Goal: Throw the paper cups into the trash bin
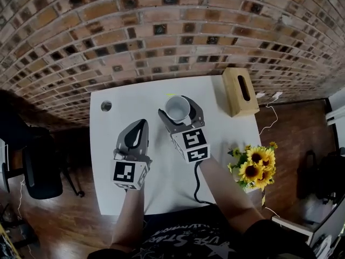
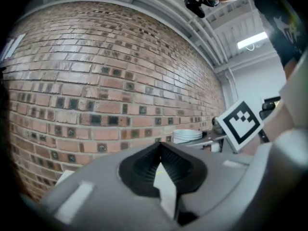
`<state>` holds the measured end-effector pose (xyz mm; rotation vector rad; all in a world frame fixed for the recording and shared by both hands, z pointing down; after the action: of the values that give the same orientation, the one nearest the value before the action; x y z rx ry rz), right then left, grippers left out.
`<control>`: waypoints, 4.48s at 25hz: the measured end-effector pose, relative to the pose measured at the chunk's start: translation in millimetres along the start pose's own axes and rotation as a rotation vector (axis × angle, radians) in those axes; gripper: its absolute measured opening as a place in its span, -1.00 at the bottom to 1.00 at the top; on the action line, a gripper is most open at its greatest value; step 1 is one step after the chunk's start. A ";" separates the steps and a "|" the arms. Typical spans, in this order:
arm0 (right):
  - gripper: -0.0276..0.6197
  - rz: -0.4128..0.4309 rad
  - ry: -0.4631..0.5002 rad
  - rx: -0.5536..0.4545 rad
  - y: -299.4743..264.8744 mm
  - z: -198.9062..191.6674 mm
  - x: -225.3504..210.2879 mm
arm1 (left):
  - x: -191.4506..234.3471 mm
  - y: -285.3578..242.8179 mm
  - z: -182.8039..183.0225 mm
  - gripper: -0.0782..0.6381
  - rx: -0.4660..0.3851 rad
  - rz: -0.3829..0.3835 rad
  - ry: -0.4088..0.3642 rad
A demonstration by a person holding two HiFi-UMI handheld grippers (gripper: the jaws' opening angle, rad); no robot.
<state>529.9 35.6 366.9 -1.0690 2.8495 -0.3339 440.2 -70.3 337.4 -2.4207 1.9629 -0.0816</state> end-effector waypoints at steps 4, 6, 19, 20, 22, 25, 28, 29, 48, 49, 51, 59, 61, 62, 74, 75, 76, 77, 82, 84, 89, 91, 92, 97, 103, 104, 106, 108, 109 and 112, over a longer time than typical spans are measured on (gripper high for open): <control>0.17 0.010 -0.009 -0.035 32.5 14.8 14.9 | -13.2 16.9 9.9 -0.77 -0.014 -0.024 -0.008; 0.17 0.017 -0.003 -0.054 46.0 22.8 22.5 | -17.8 24.7 15.2 -0.77 -0.027 -0.035 -0.014; 0.17 -0.026 0.083 -0.117 119.7 57.5 55.0 | -42.9 52.2 21.9 -0.77 -0.050 -0.123 -0.011; 0.17 -0.041 0.086 -0.121 125.9 59.2 54.6 | -46.1 54.3 20.2 -0.77 -0.047 -0.130 -0.011; 0.17 -0.061 0.090 -0.127 138.3 61.0 53.0 | -53.0 58.9 21.2 -0.77 -0.053 -0.142 -0.014; 0.17 -0.055 0.078 -0.141 153.4 63.4 50.2 | -61.5 66.1 36.5 -0.77 -0.090 -0.135 -0.019; 0.17 -0.021 0.076 -0.158 165.1 66.4 52.9 | -66.7 74.0 44.9 -0.77 -0.111 -0.111 -0.032; 0.17 -0.005 0.076 -0.165 169.0 67.3 54.1 | -68.4 76.5 46.9 -0.77 -0.113 -0.098 -0.037; 0.17 0.481 0.064 -0.269 240.2 71.5 75.2 | -158.6 169.8 64.3 -0.77 -0.089 0.340 -0.139; 0.17 0.518 0.061 -0.272 243.6 69.7 81.0 | -162.7 180.8 61.8 -0.77 -0.085 0.376 -0.143; 0.17 0.586 0.061 -0.273 249.2 64.2 93.6 | -169.4 202.2 56.5 -0.77 -0.082 0.438 -0.159; 0.17 0.925 0.052 -0.223 270.6 37.6 181.8 | -197.8 316.2 35.0 -0.77 -0.014 0.790 -0.120; 0.17 1.005 0.059 -0.230 277.8 39.4 211.2 | -198.7 348.8 36.3 -0.77 -0.006 0.875 -0.119; 0.17 1.041 0.063 -0.228 280.7 38.7 225.0 | -199.0 363.6 37.1 -0.77 -0.007 0.912 -0.126; 0.17 1.312 0.160 -0.161 300.7 3.2 377.1 | -191.1 511.9 4.2 -0.77 0.006 1.202 -0.067; 0.17 1.321 0.168 -0.160 302.8 0.0 386.7 | -190.2 524.1 -0.4 -0.77 -0.005 1.222 -0.059; 0.17 1.325 0.171 -0.160 304.7 -2.1 394.9 | -188.9 535.0 -5.0 -0.77 -0.016 1.235 -0.053; 0.17 1.326 0.172 -0.162 306.3 -3.4 402.7 | -187.2 544.9 -8.5 -0.77 -0.025 1.241 -0.045; 0.17 1.336 0.170 -0.187 303.2 -17.6 457.5 | -166.5 596.2 -19.1 -0.77 -0.036 1.242 0.000; 0.17 1.329 0.190 -0.184 296.1 -27.7 468.3 | -157.5 603.6 -29.2 -0.77 -0.031 1.224 0.037; 0.17 1.315 0.290 -0.160 272.6 -55.3 481.3 | -135.1 610.4 -65.5 -0.77 0.019 1.170 0.101; 0.17 1.325 0.297 -0.133 263.8 -69.6 487.2 | -127.1 614.4 -77.6 -0.77 0.032 1.172 0.110; 0.17 1.328 0.300 -0.115 260.0 -79.4 489.5 | -124.2 615.9 -84.4 -0.77 0.037 1.175 0.119; 0.18 1.360 0.329 -0.012 241.6 -149.9 502.8 | -116.2 619.3 -135.4 -0.77 0.060 1.200 0.188; 0.18 1.401 0.330 0.141 217.7 -233.1 514.9 | -104.7 607.0 -205.4 -0.77 0.147 1.184 0.217; 0.18 1.407 0.342 0.155 212.7 -247.4 517.6 | -104.1 605.5 -218.7 -0.77 0.160 1.185 0.227; 0.18 1.420 0.360 0.174 205.6 -273.8 521.6 | -106.2 603.1 -246.6 -0.77 0.193 1.189 0.254; 0.18 1.430 0.373 0.196 203.1 -296.9 522.9 | -110.3 601.4 -274.0 -0.77 0.224 1.188 0.289; 0.18 1.432 0.385 0.209 201.8 -308.5 523.2 | -111.8 601.0 -287.9 -0.77 0.237 1.185 0.309; 0.18 1.431 0.425 0.244 193.8 -344.4 525.9 | -111.3 602.0 -330.6 -0.77 0.264 1.187 0.373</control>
<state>-42.1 -108.0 658.3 1.2112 2.8990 -0.7218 -189.3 -81.3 633.6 -0.8417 2.9207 -0.7090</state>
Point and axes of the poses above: the fingertips, and each gripper's own axes: y backward along the fingers, x to its left, z out of its top, the point moved 5 cm from there along y, backward along the fingers, and after that the axes turned 4 degrees about z, right-handed, at the moved point
